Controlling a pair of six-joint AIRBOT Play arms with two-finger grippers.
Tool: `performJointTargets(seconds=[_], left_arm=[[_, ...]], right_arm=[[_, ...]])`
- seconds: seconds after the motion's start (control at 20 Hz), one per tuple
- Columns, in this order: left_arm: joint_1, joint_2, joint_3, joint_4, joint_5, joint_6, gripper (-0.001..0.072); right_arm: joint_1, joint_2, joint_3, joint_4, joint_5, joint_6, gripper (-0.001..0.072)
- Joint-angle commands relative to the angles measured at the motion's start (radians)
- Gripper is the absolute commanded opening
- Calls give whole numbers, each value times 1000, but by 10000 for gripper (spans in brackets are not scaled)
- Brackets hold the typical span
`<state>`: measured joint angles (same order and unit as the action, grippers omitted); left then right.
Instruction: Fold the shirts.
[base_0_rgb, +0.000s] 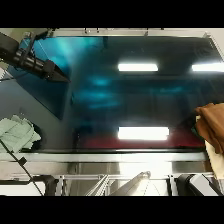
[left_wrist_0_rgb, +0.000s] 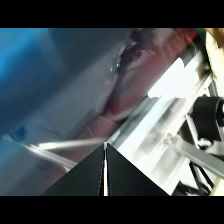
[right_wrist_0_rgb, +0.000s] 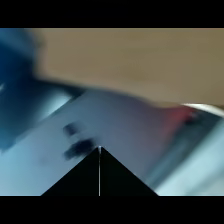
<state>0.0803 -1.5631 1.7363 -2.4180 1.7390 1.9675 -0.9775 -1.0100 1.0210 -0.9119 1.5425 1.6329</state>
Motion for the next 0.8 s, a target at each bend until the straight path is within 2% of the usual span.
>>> performJointTargets(seconds=[0.0, 0.15, 0.2, 0.3, 0.4, 0.5, 0.75], left_arm=[[0, 93, -44, -19, -89, -21, 25], [-1, 306, -312, -19, -139, -20, 25], [-1, 394, -429, -18, -180, -20, 25], [-1, 605, -703, -12, -308, -12, 26], [-1, 792, -937, -12, -392, -4, 26], [-1, 952, -1123, -13, -413, -11, 26], [-1, 1169, -1279, -16, -412, -70, 26]], right_arm=[[258, 48, 16, 386, -142, -263, 16], [535, 163, -32, 389, -319, -471, 16], [619, 210, -81, 389, -368, -541, 16], [776, 328, -247, 389, -470, -610, 16], [890, 450, -433, 389, -592, -626, 16], [955, 541, -557, 390, -702, -631, 16], [962, 554, -574, 409, -697, -624, 18]])
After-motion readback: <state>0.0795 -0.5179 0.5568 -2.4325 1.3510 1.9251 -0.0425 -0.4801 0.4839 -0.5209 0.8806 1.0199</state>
